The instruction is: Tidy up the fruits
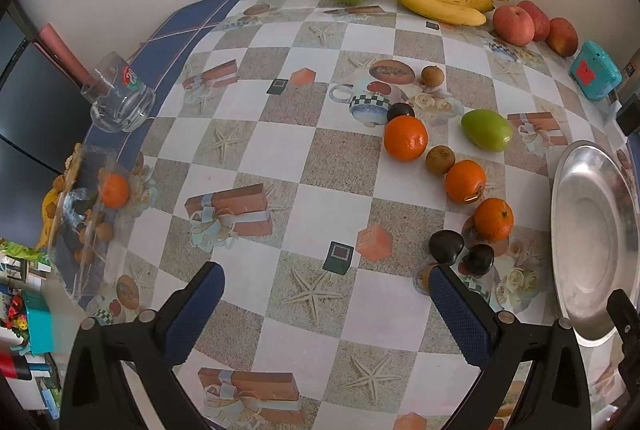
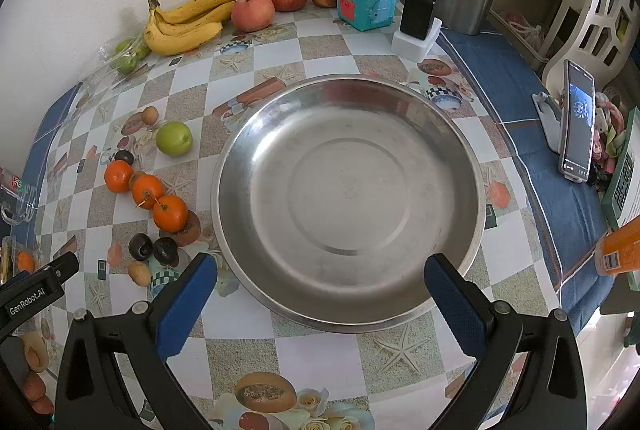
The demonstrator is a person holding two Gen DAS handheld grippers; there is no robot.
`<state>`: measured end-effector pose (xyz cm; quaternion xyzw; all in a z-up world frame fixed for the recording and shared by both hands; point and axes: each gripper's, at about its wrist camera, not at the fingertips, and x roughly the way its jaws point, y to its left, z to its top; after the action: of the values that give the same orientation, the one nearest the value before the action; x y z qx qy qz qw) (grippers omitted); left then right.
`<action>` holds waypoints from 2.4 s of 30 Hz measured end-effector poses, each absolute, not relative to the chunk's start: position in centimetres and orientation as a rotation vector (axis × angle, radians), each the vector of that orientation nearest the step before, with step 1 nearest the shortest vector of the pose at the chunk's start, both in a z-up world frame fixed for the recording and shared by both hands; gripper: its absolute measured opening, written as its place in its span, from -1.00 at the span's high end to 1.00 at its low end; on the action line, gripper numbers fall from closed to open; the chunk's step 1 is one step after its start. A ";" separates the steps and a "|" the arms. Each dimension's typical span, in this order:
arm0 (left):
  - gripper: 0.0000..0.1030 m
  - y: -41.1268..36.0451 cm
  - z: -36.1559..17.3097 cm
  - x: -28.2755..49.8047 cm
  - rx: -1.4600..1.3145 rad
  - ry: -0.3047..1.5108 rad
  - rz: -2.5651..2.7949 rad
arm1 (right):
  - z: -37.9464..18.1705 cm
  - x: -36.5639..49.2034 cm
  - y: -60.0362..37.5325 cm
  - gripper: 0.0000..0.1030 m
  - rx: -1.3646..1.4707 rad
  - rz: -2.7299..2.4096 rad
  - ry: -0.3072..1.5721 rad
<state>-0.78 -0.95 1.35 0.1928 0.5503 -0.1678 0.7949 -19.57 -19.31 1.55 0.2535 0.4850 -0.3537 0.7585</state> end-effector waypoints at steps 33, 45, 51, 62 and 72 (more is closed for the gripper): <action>-1.00 -0.9 1.2 -0.8 0.410 1.194 -0.366 | 1.4 -19.4 -19.3 -1.00 0.541 -0.769 1.070; -1.00 -0.9 1.2 -0.8 0.410 1.196 -0.366 | 1.3 -19.2 -19.2 -1.00 0.530 -0.768 1.078; -1.00 -0.9 1.2 -0.8 0.410 1.195 -0.366 | 1.3 -19.2 -19.2 -1.00 0.531 -0.767 1.078; -1.00 -0.9 1.2 -0.8 0.408 1.198 -0.362 | 1.2 -19.0 -19.1 -1.00 0.520 -0.767 1.087; -1.00 0.2 1.9 0.2 0.330 1.149 -0.341 | 1.7 -18.2 -18.6 -1.00 0.506 -0.720 1.049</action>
<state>0.18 0.15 1.94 0.1544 0.5381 -0.1596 0.8131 -18.18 -18.59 1.66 0.2337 0.4846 -0.3323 0.7746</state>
